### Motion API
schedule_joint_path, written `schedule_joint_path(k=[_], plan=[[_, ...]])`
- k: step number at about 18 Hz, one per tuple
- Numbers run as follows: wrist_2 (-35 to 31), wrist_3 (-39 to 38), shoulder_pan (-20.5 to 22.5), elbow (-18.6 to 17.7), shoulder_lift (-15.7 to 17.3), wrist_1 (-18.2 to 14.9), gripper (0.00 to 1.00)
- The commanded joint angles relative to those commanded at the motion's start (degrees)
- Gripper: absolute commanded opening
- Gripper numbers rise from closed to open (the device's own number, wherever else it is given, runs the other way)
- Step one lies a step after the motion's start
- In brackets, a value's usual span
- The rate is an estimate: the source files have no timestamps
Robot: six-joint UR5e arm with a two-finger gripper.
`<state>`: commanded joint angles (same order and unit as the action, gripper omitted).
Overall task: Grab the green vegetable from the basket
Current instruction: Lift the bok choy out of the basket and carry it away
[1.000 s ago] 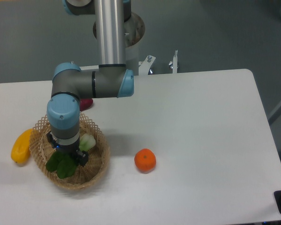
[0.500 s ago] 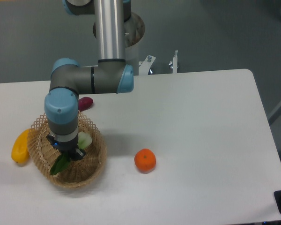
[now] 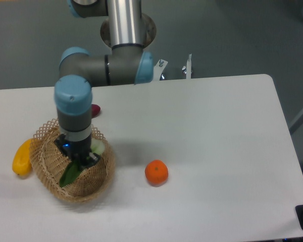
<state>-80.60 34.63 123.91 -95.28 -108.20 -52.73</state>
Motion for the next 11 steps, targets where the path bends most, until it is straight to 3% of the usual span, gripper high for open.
schedule_joint_path(k=[3, 7, 11], plan=[[-0.2, 1.0, 3.6, 1.1, 0.8, -0.7, 0.17], [-0.3, 7.7, 9.3, 3.2, 1.9, -6.8, 0.17], [-0.6, 11.2, 13.7, 5.4, 2.5, -10.6, 0.17]])
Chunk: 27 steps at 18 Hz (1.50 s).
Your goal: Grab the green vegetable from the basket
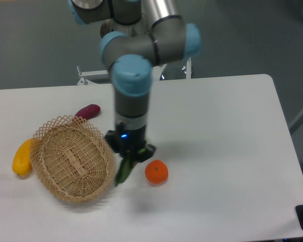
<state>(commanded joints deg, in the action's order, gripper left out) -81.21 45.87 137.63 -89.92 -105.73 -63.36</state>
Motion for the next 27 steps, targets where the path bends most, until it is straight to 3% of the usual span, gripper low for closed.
schedule_joint_path(k=[6, 14, 24, 27], plan=[[-4.9, 10.5, 7.9, 0.8, 0.0, -3.5, 0.17], [-4.8, 29.8, 22.7, 2.0, -4.0, -3.7, 0.16], [-5.6, 34.9, 25.5, 6.1, -8.9, -4.0, 0.16], [-5.7, 35.9, 25.6, 8.1, -9.8, -6.2, 0.16]])
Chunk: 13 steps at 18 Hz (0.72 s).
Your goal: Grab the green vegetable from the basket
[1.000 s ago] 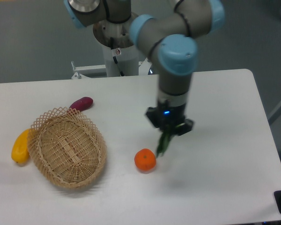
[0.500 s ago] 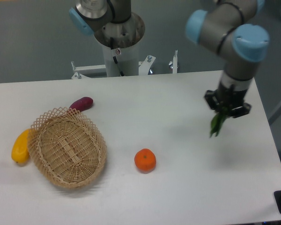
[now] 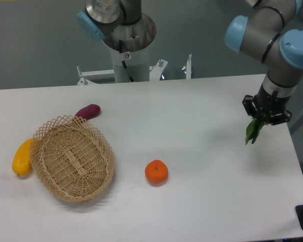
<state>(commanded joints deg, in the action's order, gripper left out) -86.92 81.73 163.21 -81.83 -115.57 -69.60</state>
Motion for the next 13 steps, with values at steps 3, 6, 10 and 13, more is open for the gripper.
schedule_joint_path(k=[3, 6, 10, 13], plan=[[0.0, 1.1, 0.0, 0.5, -0.3, -0.9, 0.16], [0.0, 1.1, 0.0, 0.6, -0.4, -0.9, 0.16], [0.1, 1.2, 0.0, 0.8, -0.4, -0.9, 0.10], [0.6, 1.5, 0.7, 0.8, -0.4, -0.9, 0.11]])
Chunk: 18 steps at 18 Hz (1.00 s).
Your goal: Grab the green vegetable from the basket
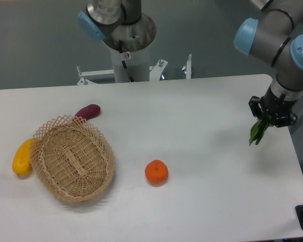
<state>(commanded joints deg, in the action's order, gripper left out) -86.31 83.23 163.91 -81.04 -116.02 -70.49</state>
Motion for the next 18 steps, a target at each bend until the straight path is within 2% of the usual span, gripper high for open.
schedule_joint_path(k=[3, 5, 10, 18], plan=[[0.9, 0.4, 0.5, 0.1, 0.0, -0.7, 0.11], [0.9, 0.4, 0.5, 0.1, -0.1, -0.6, 0.07], [-0.3, 0.4, 0.4, 1.0, -0.5, -0.8, 0.11], [-0.6, 2.5, 0.0, 0.9, -0.7, -0.5, 0.11]])
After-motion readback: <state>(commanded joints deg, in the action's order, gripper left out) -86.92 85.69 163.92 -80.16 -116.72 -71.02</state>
